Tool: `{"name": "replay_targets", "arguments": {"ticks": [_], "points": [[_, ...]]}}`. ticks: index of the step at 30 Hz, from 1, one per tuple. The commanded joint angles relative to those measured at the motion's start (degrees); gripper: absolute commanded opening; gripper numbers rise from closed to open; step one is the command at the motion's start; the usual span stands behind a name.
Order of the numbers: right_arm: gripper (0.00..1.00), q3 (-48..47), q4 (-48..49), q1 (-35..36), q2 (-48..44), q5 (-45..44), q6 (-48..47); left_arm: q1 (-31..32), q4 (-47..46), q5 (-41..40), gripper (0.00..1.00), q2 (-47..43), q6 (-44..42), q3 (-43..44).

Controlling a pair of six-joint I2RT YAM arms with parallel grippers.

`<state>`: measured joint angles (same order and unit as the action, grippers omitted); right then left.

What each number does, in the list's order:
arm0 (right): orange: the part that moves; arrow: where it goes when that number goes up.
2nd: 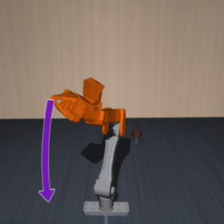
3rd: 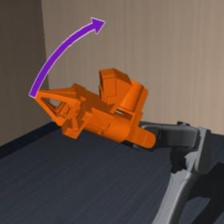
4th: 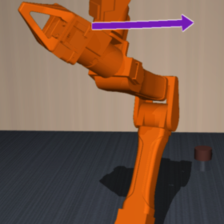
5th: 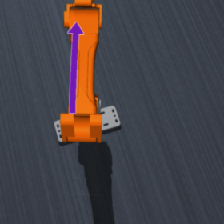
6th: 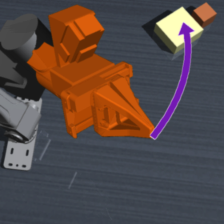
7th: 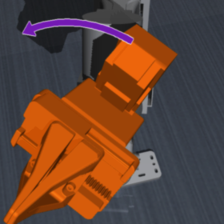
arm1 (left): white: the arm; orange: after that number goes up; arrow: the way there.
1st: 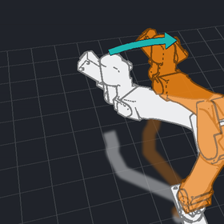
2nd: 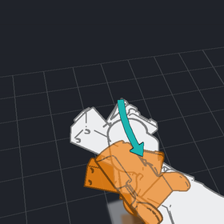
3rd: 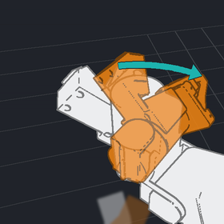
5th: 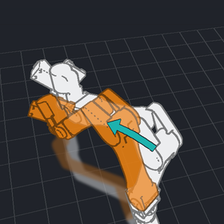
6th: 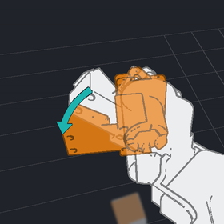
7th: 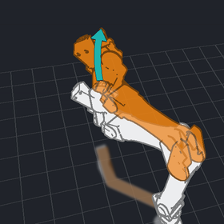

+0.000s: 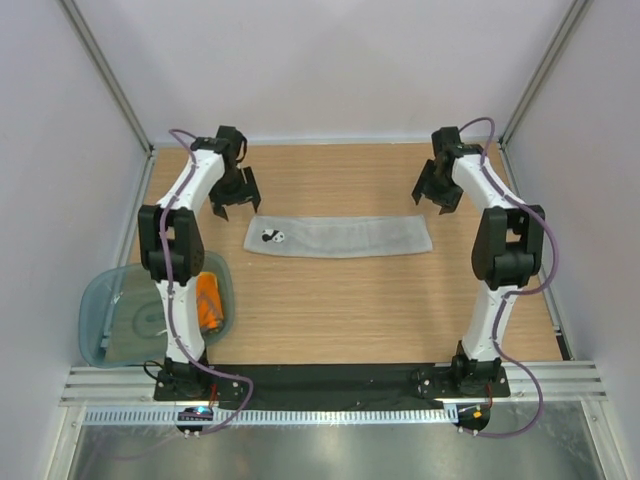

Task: Roll the towels
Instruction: Fold the towel

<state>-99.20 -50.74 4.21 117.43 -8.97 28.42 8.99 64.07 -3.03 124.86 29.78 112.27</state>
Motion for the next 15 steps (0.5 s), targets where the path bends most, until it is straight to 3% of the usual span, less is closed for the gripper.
{"name": "replay_targets", "arguments": {"ticks": [1, 3, 4, 5, 7, 8, 11, 15], "points": [[0.7, 4.5, 2.4, 0.8, -11.1, 5.1, -1.7, 2.2, -0.7, -0.6, 0.76, -10.8, 0.4, -5.1], [0.63, 9.9, 5.4, 3.1, -16.1, 12.7, -2.2, 4.6, -2.4, -0.7, 0.67, -14.8, 1.2, -7.8], [0.59, 11.4, 7.9, 4.0, -17.4, 15.1, -2.3, 5.7, -3.1, -0.3, 0.5, -15.8, 1.5, -10.6], [0.42, 12.7, 9.2, 5.1, -19.1, 18.3, -2.1, 6.5, -4.7, 1.3, 0.44, -17.4, 2.2, -11.8], [0.25, 16.6, 14.3, 8.1, -19.9, 28.4, -1.0, 8.7, -6.2, 2.7, 0.31, -17.9, 2.9, -14.6], [0.12, 18.2, 17.2, 8.9, -20.2, 32.4, 1.3, 9.3, -7.2, 4.5, 0.29, -17.7, 3.2, -15.2], [0.01, 23.8, 28.7, 11.7, -19.5, 43.5, 8.5, 11.0, -7.6, 5.7, 0.23, -15.6, 4.4, -16.3], [0.01, 27.1, 38.4, 14.3, -15.9, 48.8, 11.0, 11.6, -9.9, 6.5, 0.21, -13.3, 5.3, -19.0]]}}
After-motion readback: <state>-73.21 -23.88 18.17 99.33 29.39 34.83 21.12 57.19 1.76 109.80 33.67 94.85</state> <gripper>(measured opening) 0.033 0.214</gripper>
